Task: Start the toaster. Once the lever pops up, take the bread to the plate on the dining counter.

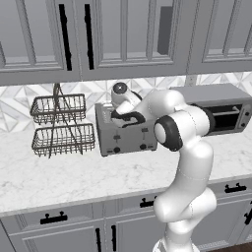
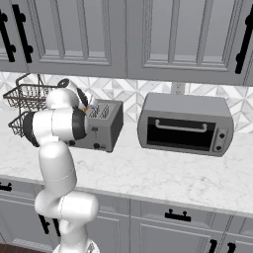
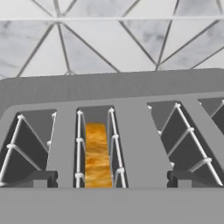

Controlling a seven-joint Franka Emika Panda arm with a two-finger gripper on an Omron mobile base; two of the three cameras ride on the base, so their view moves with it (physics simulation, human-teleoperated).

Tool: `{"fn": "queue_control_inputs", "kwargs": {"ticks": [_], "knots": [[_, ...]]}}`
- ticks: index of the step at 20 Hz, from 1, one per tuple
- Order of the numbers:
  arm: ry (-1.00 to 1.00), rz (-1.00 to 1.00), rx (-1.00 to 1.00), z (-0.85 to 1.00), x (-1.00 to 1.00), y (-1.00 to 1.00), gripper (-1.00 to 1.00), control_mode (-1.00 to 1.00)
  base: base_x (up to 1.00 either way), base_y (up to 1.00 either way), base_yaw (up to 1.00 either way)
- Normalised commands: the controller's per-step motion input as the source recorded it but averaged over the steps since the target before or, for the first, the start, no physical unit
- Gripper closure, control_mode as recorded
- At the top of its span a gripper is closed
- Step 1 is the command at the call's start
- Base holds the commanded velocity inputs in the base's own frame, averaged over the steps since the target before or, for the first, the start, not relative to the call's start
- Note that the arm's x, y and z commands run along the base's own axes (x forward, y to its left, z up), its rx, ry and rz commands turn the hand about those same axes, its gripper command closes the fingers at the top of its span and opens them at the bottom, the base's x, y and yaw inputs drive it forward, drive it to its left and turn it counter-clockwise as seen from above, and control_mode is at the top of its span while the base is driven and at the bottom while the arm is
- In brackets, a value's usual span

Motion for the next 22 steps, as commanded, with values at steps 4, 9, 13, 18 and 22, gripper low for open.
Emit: {"fn": "queue_control_inputs", "kwargs": {"ticks": [4, 9, 13, 18, 22], "knots": [[0.00, 0.00, 0.00, -0.26, 0.00, 0.00, -1.00, -1.00, 0.00, 0.00, 0.00], [0.01, 0.00, 0.00, -0.21, 0.07, 0.00, -1.00, -1.00, 0.00, 0.00, 0.00], [0.06, 0.00, 0.00, -0.46, 0.00, 0.00, -1.00, -1.00, 0.00, 0.00, 0.00], [0.11, 0.00, 0.03, -0.62, 0.00, 0.00, 1.00, -1.00, 0.00, 0.00, 0.00], [0.06, 0.00, 0.03, -0.58, 0.00, 0.00, 1.00, -1.00, 0.00, 0.00, 0.00]]}}
